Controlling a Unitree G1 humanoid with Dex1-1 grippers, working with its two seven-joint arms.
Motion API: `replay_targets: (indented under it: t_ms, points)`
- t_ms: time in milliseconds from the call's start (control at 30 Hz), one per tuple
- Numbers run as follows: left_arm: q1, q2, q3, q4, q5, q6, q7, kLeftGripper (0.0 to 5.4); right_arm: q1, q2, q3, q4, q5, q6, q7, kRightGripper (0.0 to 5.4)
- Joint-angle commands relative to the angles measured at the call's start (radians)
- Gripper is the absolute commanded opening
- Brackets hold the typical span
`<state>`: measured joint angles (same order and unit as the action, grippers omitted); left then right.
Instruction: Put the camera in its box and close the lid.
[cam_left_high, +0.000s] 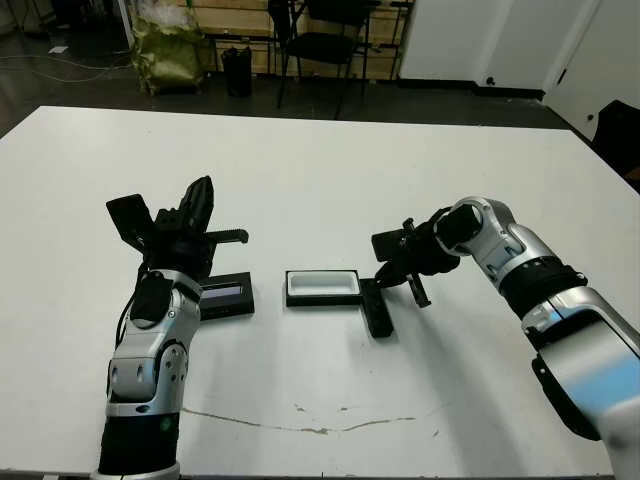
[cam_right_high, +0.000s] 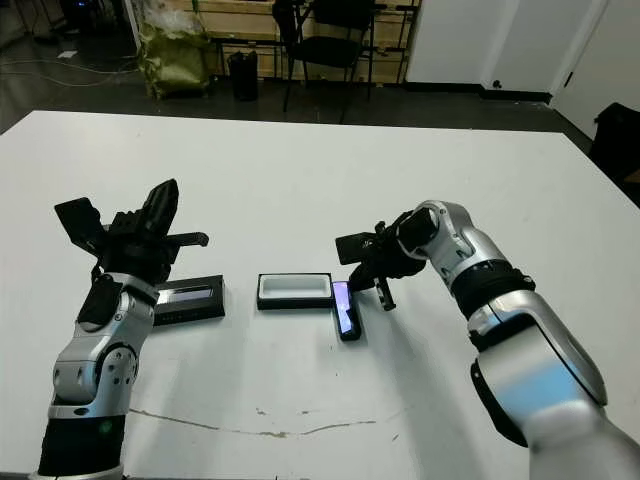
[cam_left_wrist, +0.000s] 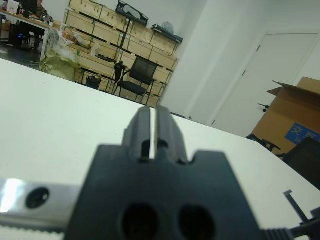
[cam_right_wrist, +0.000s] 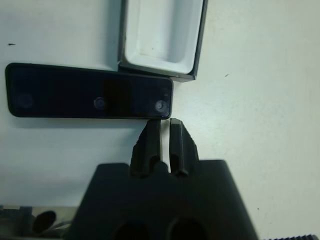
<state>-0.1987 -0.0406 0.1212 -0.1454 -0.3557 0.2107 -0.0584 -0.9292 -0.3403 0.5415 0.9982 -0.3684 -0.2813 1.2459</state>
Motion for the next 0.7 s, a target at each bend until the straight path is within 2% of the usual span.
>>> replay_targets:
  t_ms: [33, 167, 333, 433, 500, 700]
  points:
    - [0.007, 0.0, 0.0, 0.003, 0.004, 0.019, 0.009, 0.0, 0.025, 0.004, 0.017, 0.017, -0.031, 0.003, -0.025, 0.02]
    - [0.009, 0.004, 0.0, 0.003, 0.009, 0.015, 0.01, 0.0, -0.007, -0.058, -0.029, -0.023, -0.004, -0.025, -0.032, 0.02]
    - [0.01, 0.002, 0.0, 0.006, 0.006, 0.013, 0.006, 0.0, 0.022, -0.14, -0.13, -0.206, 0.066, 0.082, -0.023, 0.02]
    - [0.01, 0.003, -0.001, 0.004, 0.001, 0.017, 0.002, 0.0, 0.065, -0.178, -0.179, -0.373, 0.124, 0.2, 0.007, 0.02]
    - [0.011, 0.002, -0.002, 0.001, 0.003, 0.019, 0.007, 0.0, 0.088, -0.196, -0.194, -0.472, 0.15, 0.277, 0.027, 0.02]
    - [0.011, 0.005, -0.004, 0.005, 0.01, 0.015, 0.005, 0.0, 0.114, -0.238, -0.196, -0.672, 0.207, 0.427, 0.092, 0.02]
